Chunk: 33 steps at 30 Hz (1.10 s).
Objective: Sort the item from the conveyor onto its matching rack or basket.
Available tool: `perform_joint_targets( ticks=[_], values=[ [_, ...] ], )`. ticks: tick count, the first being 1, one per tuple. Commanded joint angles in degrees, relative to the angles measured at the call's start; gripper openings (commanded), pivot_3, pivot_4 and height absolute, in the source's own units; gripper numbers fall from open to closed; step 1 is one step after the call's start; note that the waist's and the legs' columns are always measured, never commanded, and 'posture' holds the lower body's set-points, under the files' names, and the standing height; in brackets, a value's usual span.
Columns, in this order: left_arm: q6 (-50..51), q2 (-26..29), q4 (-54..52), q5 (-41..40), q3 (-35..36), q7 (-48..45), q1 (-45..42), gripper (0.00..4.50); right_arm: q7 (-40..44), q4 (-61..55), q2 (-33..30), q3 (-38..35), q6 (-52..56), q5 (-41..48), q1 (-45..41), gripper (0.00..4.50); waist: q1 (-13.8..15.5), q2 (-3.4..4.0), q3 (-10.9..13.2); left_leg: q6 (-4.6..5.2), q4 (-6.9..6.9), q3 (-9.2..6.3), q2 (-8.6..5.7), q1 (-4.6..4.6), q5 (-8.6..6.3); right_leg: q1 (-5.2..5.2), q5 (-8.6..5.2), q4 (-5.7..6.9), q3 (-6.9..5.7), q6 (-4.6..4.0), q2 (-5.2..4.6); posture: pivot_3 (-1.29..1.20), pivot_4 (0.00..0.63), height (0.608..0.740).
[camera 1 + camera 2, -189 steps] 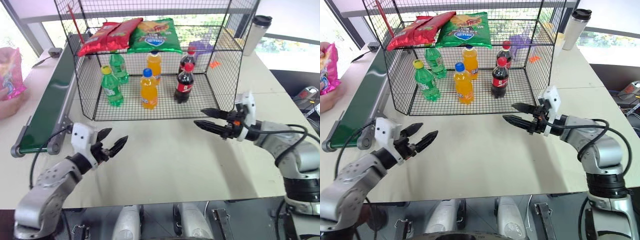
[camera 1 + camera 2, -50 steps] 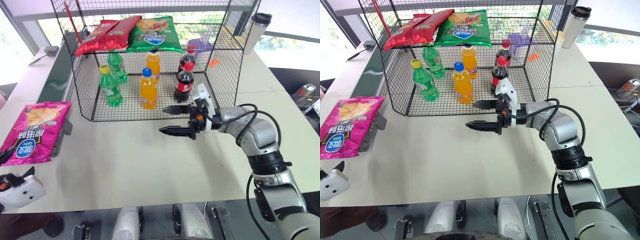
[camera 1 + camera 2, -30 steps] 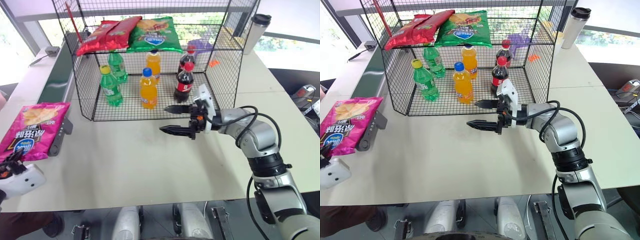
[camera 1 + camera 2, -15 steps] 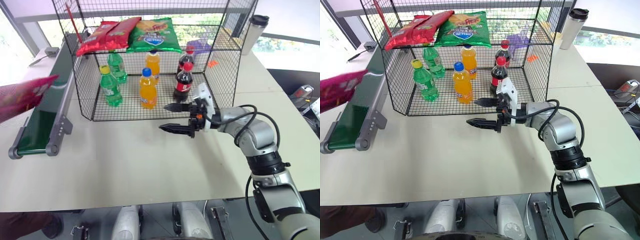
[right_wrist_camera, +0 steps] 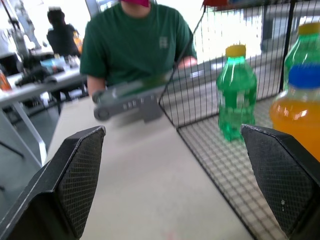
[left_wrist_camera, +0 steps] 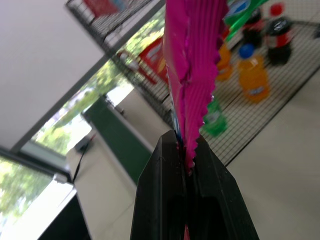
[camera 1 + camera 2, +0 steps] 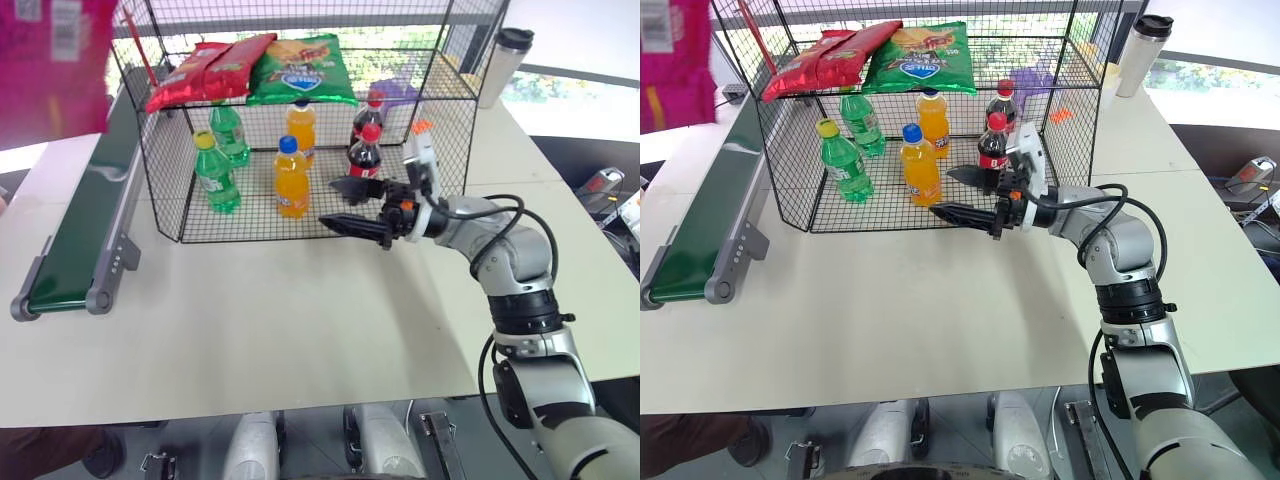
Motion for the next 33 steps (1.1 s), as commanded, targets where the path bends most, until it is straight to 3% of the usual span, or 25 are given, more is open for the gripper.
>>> perform_joint_targets(
  ticks=[1, 6, 12, 21, 28, 31, 33],
  values=[
    [-0.9, 2.9, 4.4, -10.6, -7.2, 2.4, -7.0, 0.05, -1.6, -2.8, 0.9, -3.9, 1.5, 4.5, -2.8, 4.50, 0.0, 0.00, 0.0, 0.00, 0.01, 0.00, 0.00, 0.01, 0.00, -0.03, 0.00, 0.10, 0.01, 0.00, 0.00, 0.00, 0.150, 0.740],
    [-5.5, 3.6, 6.3, -24.3, -19.6, 8.6, -14.4, 0.05, -2.5, -2.5, 1.6, -6.4, 2.3, 7.5, -5.6, 4.50, 0.1, 0.01, 0.0, 0.00, 0.06, 0.00, 0.10, 0.06, 0.00, -0.05, -0.01, 0.25, 0.03, -0.01, 0.04, 0.00, 0.150, 0.740],
    [-13.5, 2.3, 5.7, -34.5, -35.5, 13.1, -20.6, 0.05, -0.7, -0.8, 1.9, -5.9, -0.9, 6.6, -9.8, 4.50, 0.1, 0.02, 0.0, 0.00, 0.05, 0.06, 0.12, 0.05, 0.00, -0.07, 0.01, 0.25, 0.06, 0.02, 0.05, 0.00, 0.150, 0.740],
    [-18.7, -2.3, 5.0, -37.9, -53.7, 14.6, -33.3, 0.05, 1.1, 2.9, 5.0, -4.3, -5.5, 4.6, -13.9, 4.50, 0.1, 0.02, 0.0, 0.00, 0.07, 0.10, 0.12, 0.04, 0.00, -0.09, 0.08, 0.28, 0.10, 0.15, 0.13, 0.00, 0.150, 0.740],
    [-17.0, -7.0, 4.3, -34.4, -60.4, 14.1, -41.1, 0.05, 0.9, 2.8, 7.7, -4.1, -5.7, 5.6, -15.4, 4.50, 0.3, 0.01, 0.0, 0.00, 0.12, 0.10, 0.12, 0.00, 0.00, -0.09, 0.09, 0.29, 0.13, 0.17, 0.16, 0.00, 0.150, 0.740],
    [-16.3, -8.4, 4.4, -32.3, -61.5, 13.4, -42.4, 0.00, 0.9, 1.1, 8.8, -4.8, -3.6, 8.2, -15.6, 3.69, 0.3, 0.01, 0.0, 0.00, 0.12, 0.09, 0.13, 0.00, 0.00, -0.09, 0.09, 0.30, 0.13, 0.17, 0.19, 0.00, 0.150, 0.740],
    [-15.8, -8.9, 4.5, -31.1, -61.6, 12.8, -42.9, 0.00, 1.0, -0.2, 8.6, -4.9, -2.3, 9.5, -15.2, 2.74, 0.3, 0.01, 0.0, 0.00, 0.13, 0.08, 0.14, 0.00, 0.00, -0.09, 0.09, 0.31, 0.13, 0.18, 0.20, 0.00, 0.150, 0.740]
  ],
)
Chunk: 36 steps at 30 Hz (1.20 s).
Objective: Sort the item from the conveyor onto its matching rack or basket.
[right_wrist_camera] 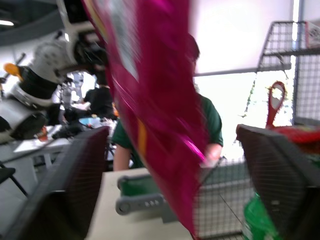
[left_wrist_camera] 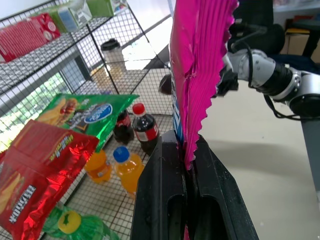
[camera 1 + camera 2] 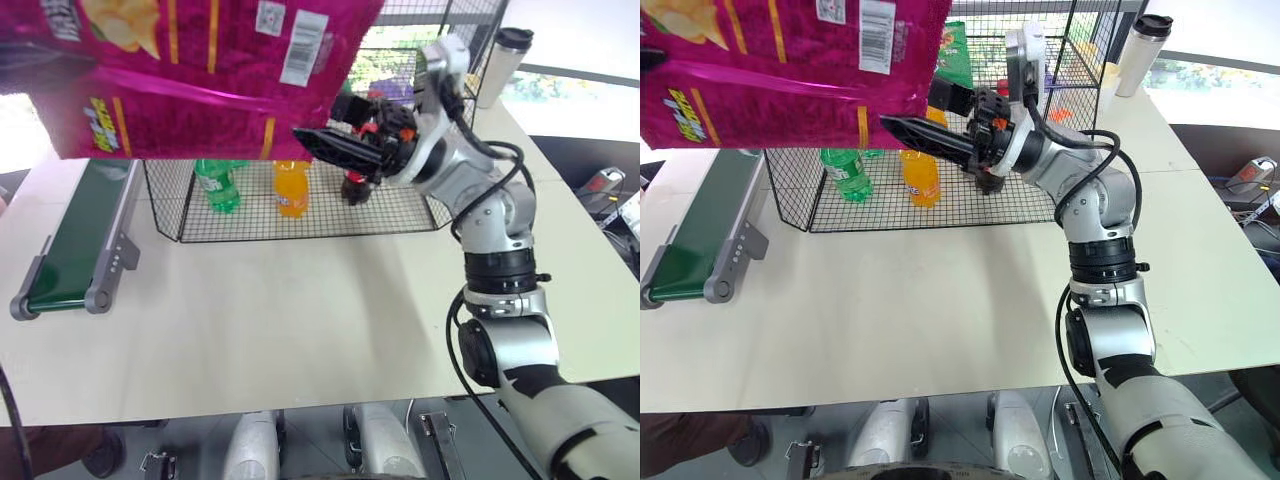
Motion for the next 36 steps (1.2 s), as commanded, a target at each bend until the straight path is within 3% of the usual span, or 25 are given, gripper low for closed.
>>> perform_joint_targets(
  ticks=[1, 5, 13, 16, 19, 23, 28, 32, 36],
  values=[
    [0.7, 0.1, 0.2, 2.4, 1.0, -1.1, -1.8, 0.00, 0.2, -4.3, -0.1, -1.3, 1.9, 3.4, -0.8, 2.10, 0.0, 0.00, 0.0, 0.00, 0.00, 0.00, 0.00, 0.00, 0.00, 0.00, 0.00, 0.00, 0.00, 0.00, 0.00, 0.00, 0.150, 0.740],
    [1.7, -0.8, 0.3, 3.8, 1.3, -2.0, -2.6, 0.00, 0.3, -7.1, -0.6, -0.5, 4.1, 4.7, 0.5, 0.09, 0.0, 0.00, 0.0, 0.00, 0.00, 0.00, 0.01, -0.01, 0.00, 0.00, 0.00, 0.00, 0.00, 0.00, 0.00, 0.00, 0.150, 0.740],
    [1.8, -2.2, 2.4, 9.0, 0.9, -1.3, -3.6, 0.00, -0.4, -10.5, -2.9, 0.0, 7.3, 5.2, 2.3, 0.03, 0.1, 0.00, 0.0, 0.00, 0.02, -0.01, 0.02, 0.00, 0.00, 0.00, 0.00, 0.00, 0.00, 0.00, 0.01, 0.00, 0.150, 0.740],
    [4.2, -2.0, 3.7, 9.5, 1.7, -1.7, -2.4, 0.87, -1.4, -11.6, -4.6, -1.1, 7.9, 5.2, 3.0, 0.00, 0.1, 0.00, 0.0, 0.00, 0.02, -0.01, 0.02, 0.00, 0.00, 0.00, 0.00, 0.00, 0.00, 0.00, 0.02, 0.00, 0.150, 0.740],
    [3.1, -3.4, 4.0, 12.6, 5.0, 0.1, 1.7, 2.13, -3.6, -13.3, -7.4, -2.9, 8.4, 5.3, 3.8, 0.00, 0.1, 0.00, 0.0, 0.00, 0.02, -0.01, 0.02, 0.00, 0.00, 0.00, 0.00, 0.00, 0.00, 0.00, 0.01, 0.00, 0.150, 0.740],
    [4.4, -5.0, 2.8, 16.3, 14.8, -1.2, 13.7, 2.13, -7.0, -16.8, -14.2, -6.8, 10.0, 4.9, 5.9, 0.00, 0.1, 0.00, 0.0, 0.00, 0.00, 0.03, 0.04, -0.02, 0.00, -0.07, 0.00, 0.02, 0.03, 0.00, -0.01, 0.00, 0.150, 0.740],
    [9.3, -13.1, -4.5, 13.6, 24.9, 3.0, 23.2, 2.13, -10.9, -20.4, -25.8, -13.0, 10.5, 2.9, 7.6, 0.00, 0.3, 0.01, 0.0, 0.00, 0.00, 0.04, 0.07, -0.06, 0.00, -0.08, -0.01, -0.04, 0.01, -0.03, -0.05, 0.00, 0.150, 0.740],
    [11.7, -21.4, -10.7, 9.9, 26.0, 9.2, 26.3, 2.13, -14.8, -24.1, -33.0, -17.9, 9.4, 0.5, 9.4, 0.00, 0.3, 0.01, 0.0, 0.00, 0.02, 0.04, 0.07, -0.05, 0.00, -0.06, -0.04, -0.06, 0.02, -0.07, -0.08, 0.00, 0.150, 0.740],
    [12.6, -30.4, -14.4, 6.2, 21.0, 15.8, 25.4, 2.13, -20.1, -24.6, -35.6, -18.0, -0.1, -10.0, 12.3, 0.00, 0.3, -0.03, 0.0, 0.00, 0.03, 0.04, 0.06, 0.03, 0.00, 0.03, -0.01, -0.07, 0.03, -0.03, -0.09, 0.00, 0.150, 0.740]
  ],
)
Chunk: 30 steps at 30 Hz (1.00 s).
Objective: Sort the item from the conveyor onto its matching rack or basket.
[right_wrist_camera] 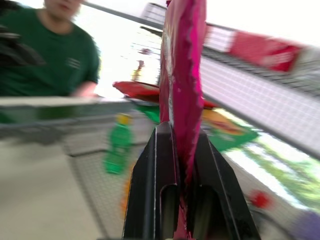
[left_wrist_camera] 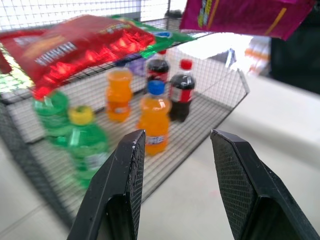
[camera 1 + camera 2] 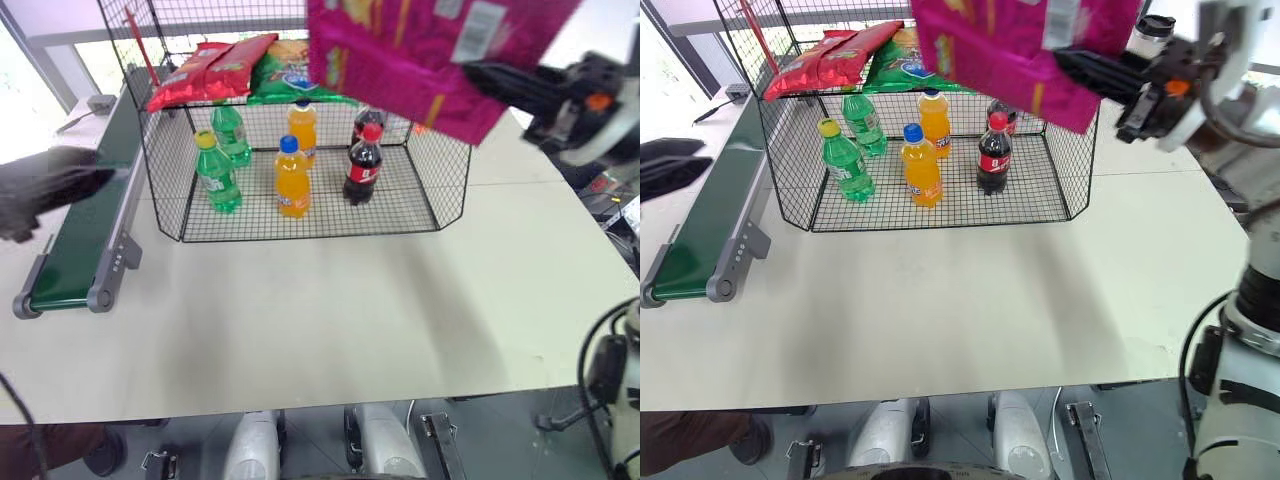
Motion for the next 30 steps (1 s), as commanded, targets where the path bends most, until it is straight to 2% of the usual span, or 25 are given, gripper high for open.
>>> perform_joint_targets(
  ticks=[1, 6, 9, 13, 16, 22, 30],
  values=[
    [0.6, -4.2, -3.4, -3.7, -3.4, 5.1, -1.9, 2.13, -4.3, -0.3, -1.1, 1.1, -10.7, -10.8, 0.9, 0.00, 0.0, -0.01, 0.0, 0.00, 0.03, 0.00, -0.01, 0.03, 0.00, 0.03, 0.00, 0.01, 0.01, 0.00, 0.01, 0.00, 0.150, 0.740],
    [0.2, -10.6, -6.2, -5.9, -8.9, 9.9, -4.1, 2.13, -8.6, 4.9, -0.3, 12.5, -29.1, -30.4, 1.4, 0.00, -0.4, -0.01, 0.0, 0.00, 0.08, 0.01, -0.04, 0.04, 0.00, 0.04, 0.02, 0.02, 0.07, 0.02, 0.05, 0.00, 0.150, 0.740],
    [-0.1, -12.4, -7.1, -6.9, -9.7, 12.0, -4.3, 2.13, -11.0, 10.6, 0.0, 18.8, -37.2, -40.4, 0.1, 0.00, -0.4, -0.01, 0.0, 0.00, 0.06, 0.01, -0.03, 0.05, 0.00, 0.03, 0.02, 0.03, 0.11, 0.03, 0.09, 0.00, 0.150, 0.740],
    [-0.8, -14.3, -9.4, -7.9, -9.7, 14.7, -2.5, 2.13, -18.7, 26.0, 2.2, 30.0, -47.0, -58.5, -7.4, 0.00, -0.6, -0.01, 0.0, 0.00, 0.06, 0.04, -0.03, 0.05, 0.01, 0.01, 0.01, 0.02, 0.15, 0.00, 0.10, 0.00, 0.150, 0.740],
    [-1.3, -15.4, -11.7, -8.8, -8.5, 16.9, 0.0, 2.13, -26.2, 35.0, 3.2, 35.0, -48.2, -70.1, -14.6, 0.00, -0.5, -0.01, 0.0, -0.01, 0.07, 0.03, -0.04, 0.04, 0.01, 0.00, -0.02, 0.03, 0.15, -0.05, 0.09, 0.00, 0.150, 0.740],
    [-3.3, -17.2, -14.4, -10.6, -7.5, 20.4, 4.1, 2.13, -29.1, 42.7, 6.5, 39.3, -50.0, -77.7, -20.8, 0.00, -0.3, -0.01, 0.0, -0.02, 0.02, 0.00, -0.06, -0.04, 0.02, -0.04, 0.01, -0.01, 0.16, -0.01, 0.04, 0.00, 0.150, 0.740],
    [-6.0, -18.1, -14.7, -10.0, -9.4, 21.8, 5.7, 2.13, -24.6, 46.3, 9.0, 39.8, -50.4, -77.4, -22.0, 0.00, -0.3, -0.01, 0.0, -0.04, 0.06, -0.02, -0.09, -0.02, 0.03, 0.01, 0.01, 0.00, 0.15, -0.02, 0.02, 0.00, 0.150, 0.740]
  ],
)
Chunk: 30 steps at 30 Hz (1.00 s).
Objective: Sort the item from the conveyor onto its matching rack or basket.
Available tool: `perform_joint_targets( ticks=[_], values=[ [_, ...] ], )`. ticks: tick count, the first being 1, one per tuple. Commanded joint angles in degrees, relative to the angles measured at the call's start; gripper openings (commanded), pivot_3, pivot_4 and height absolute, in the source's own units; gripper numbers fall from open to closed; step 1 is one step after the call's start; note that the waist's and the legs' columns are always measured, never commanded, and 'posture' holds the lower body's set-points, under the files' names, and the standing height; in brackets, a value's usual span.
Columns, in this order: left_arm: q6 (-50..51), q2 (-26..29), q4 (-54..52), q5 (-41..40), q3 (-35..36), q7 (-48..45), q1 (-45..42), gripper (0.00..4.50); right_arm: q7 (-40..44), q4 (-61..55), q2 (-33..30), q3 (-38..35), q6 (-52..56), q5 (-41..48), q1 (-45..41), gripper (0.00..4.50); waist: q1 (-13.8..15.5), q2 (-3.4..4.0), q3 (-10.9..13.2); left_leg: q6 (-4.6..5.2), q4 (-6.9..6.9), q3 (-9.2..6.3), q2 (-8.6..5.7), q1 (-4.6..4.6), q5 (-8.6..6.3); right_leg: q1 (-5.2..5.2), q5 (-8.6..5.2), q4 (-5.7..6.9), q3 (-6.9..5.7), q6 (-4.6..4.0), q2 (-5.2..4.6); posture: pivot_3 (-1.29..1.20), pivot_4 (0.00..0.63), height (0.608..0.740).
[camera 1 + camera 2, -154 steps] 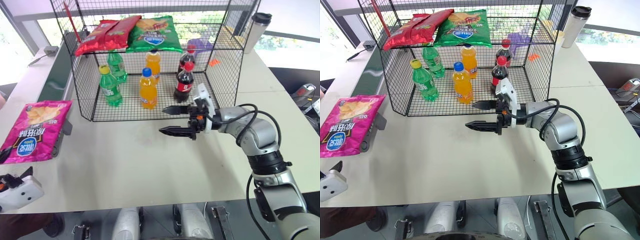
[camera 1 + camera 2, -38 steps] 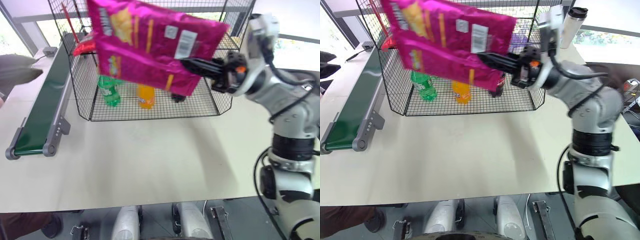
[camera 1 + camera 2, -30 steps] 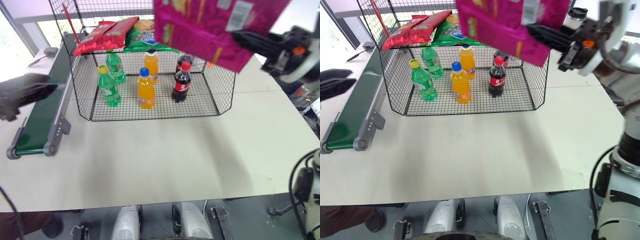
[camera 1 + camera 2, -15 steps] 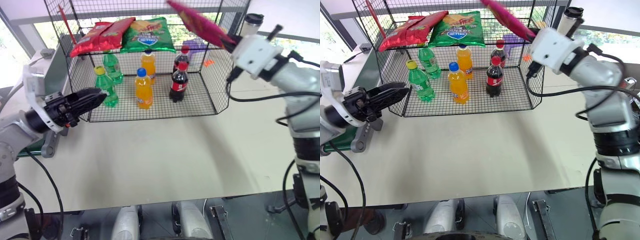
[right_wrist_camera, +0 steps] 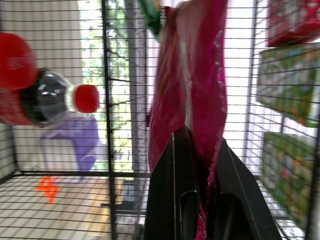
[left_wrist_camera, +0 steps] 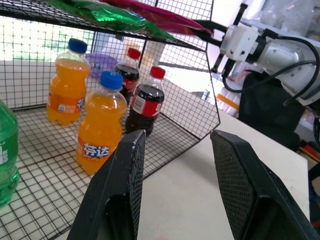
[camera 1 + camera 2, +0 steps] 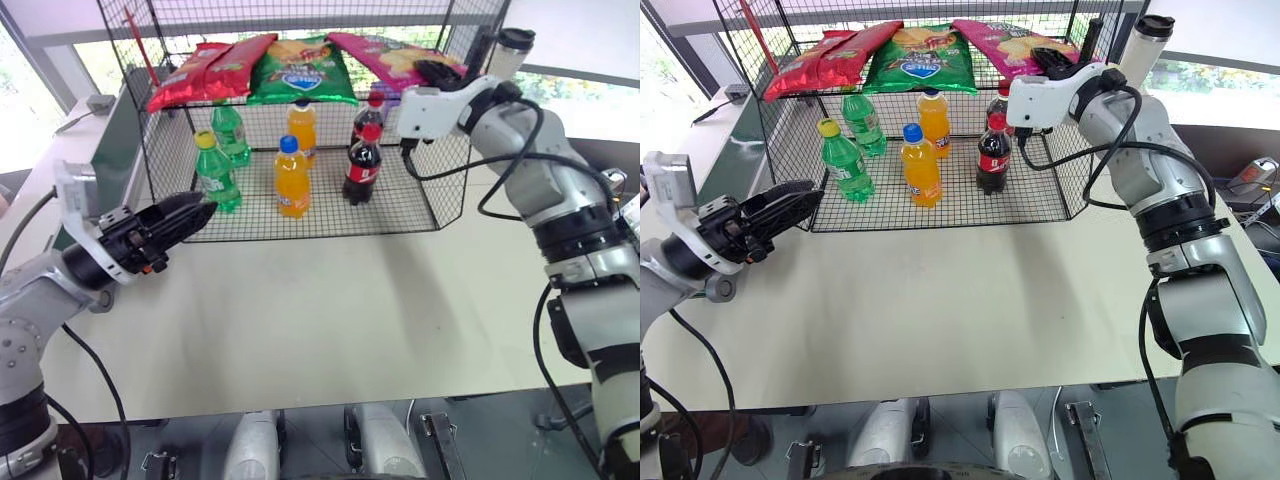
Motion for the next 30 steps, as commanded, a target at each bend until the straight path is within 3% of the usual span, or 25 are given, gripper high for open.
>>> perform_joint_targets(
  ticks=[1, 4, 11, 17, 23, 26, 30],
  values=[
    [-2.2, -0.4, -1.1, -0.3, -0.4, 0.6, 0.0, 2.13, 1.2, 0.3, 0.5, -0.9, 0.0, 0.1, -2.0, 0.00, 0.0, 0.00, 0.0, 0.00, 0.00, 0.00, 0.00, 0.01, 0.00, 0.00, 0.00, 0.00, 0.00, 0.00, 0.00, 0.00, 0.150, 0.740],
    [-3.0, -0.6, -1.0, -0.2, -1.2, 0.7, 0.1, 2.16, 1.1, 0.9, 1.6, -1.8, 0.2, 1.1, -2.3, 0.98, -0.1, 0.00, 0.0, 0.00, 0.00, 0.00, 0.00, 0.04, 0.00, 0.02, 0.00, 0.02, 0.00, 0.00, 0.01, 0.00, 0.150, 0.740],
    [-4.0, -1.8, -1.0, -0.6, -3.1, 1.6, -0.5, 2.16, 1.3, -1.2, 0.9, -2.8, -2.8, 2.3, -1.2, 4.38, -0.1, 0.00, 0.0, 0.00, -0.01, 0.00, 0.01, 0.06, 0.00, 0.03, 0.01, 0.02, 0.00, 0.01, 0.02, 0.00, 0.150, 0.740],
    [-4.2, -2.2, -0.9, -0.8, -3.8, 1.9, 0.0, 2.16, 6.2, -10.4, -2.5, -7.0, -7.7, 8.9, 5.4, 4.45, 0.2, -0.01, 0.0, 0.00, 0.00, -0.01, 0.00, 0.07, 0.00, 0.07, 0.01, 0.00, 0.00, 0.01, 0.01, 0.00, 0.150, 0.740],
    [-4.3, -2.7, 0.3, -0.9, -3.8, 5.8, -1.2, 2.16, 12.0, -23.5, -4.8, -17.6, -9.1, 26.6, 15.8, 4.45, 0.2, -0.01, 0.0, 0.00, -0.02, -0.03, 0.01, 0.06, 0.00, 0.08, 0.02, 0.00, 0.00, 0.03, 0.00, 0.00, 0.150, 0.740],
    [-4.2, -1.8, 0.7, -0.5, -3.2, 6.8, -0.7, 2.16, 16.0, -32.7, -5.1, -25.4, -0.1, 39.7, 21.3, 4.45, 0.3, -0.01, 0.0, 0.00, 0.00, -0.04, 0.02, 0.08, 0.00, 0.11, 0.02, 0.00, -0.01, 0.03, 0.00, 0.00, 0.150, 0.740],
    [-6.9, 0.4, -0.1, 4.3, -4.1, 5.7, 0.6, 2.16, 13.4, -45.9, -2.8, -36.2, 24.7, 62.1, 25.6, 4.45, 0.3, -0.01, 0.0, 0.00, 0.02, -0.04, 0.11, 0.12, 0.00, 0.15, 0.02, 0.03, -0.03, 0.03, -0.01, 0.00, 0.150, 0.740]
  ],
)
